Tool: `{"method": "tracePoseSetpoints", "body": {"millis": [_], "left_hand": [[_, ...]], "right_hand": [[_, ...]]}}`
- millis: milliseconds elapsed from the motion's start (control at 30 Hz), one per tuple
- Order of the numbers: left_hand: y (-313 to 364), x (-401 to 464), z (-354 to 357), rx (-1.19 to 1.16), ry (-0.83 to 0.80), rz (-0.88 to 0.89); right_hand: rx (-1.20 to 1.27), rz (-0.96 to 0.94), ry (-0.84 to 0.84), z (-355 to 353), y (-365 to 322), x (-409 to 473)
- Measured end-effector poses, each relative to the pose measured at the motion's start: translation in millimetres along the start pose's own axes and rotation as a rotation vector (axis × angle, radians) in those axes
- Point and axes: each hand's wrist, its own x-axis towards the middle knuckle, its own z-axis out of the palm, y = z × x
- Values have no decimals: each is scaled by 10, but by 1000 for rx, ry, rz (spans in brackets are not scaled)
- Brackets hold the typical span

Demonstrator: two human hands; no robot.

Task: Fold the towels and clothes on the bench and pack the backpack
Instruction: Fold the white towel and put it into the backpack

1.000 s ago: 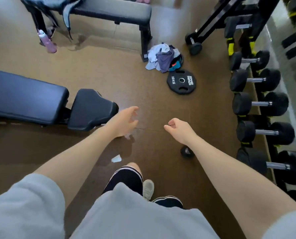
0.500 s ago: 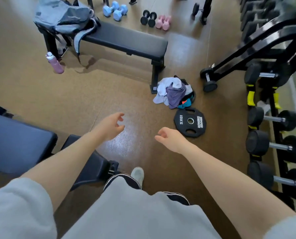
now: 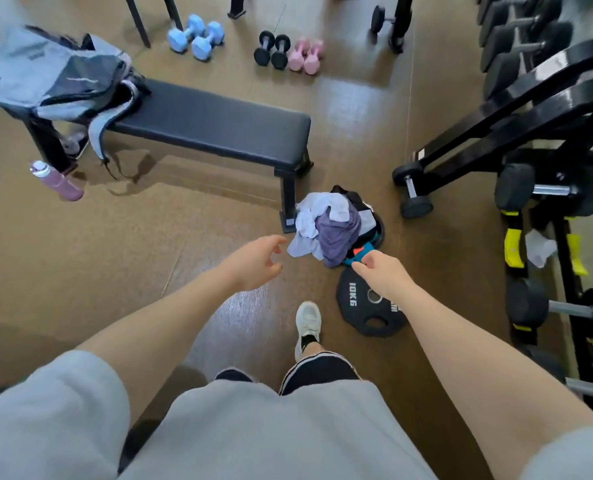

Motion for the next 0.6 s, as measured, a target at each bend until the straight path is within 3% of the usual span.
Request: {"method": "tracePoseSetpoints", "body": {"millis": [367,467,600], "left_hand": [[90,2003,-1198,-35,-3,-105],[7,2593,-1450,2,-78,-78],[-130,3499,-1782,74,-213,-3]], "right_hand": [[-82,-39,-149,-971,-586,1859],[-117,-14,-155,-992,-740,2306],[12,111,-163,-983,-921,2880]]}}
